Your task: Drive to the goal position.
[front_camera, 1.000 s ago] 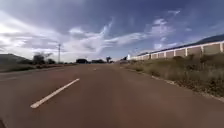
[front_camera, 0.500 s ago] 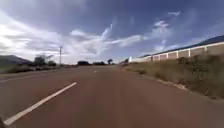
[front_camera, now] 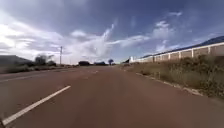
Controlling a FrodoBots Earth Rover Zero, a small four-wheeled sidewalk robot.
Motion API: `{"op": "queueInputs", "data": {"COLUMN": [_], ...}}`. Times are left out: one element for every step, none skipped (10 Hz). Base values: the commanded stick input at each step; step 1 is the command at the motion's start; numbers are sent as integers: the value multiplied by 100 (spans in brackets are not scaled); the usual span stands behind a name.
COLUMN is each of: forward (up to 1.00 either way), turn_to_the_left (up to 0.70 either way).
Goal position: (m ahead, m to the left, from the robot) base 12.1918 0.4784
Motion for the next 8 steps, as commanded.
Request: {"op": "queueInputs", "data": {"forward": [100,100,100,100,100,100,100,100], "turn_to_the_left": [0,0,0,0,0,-9,-22,-34]}}
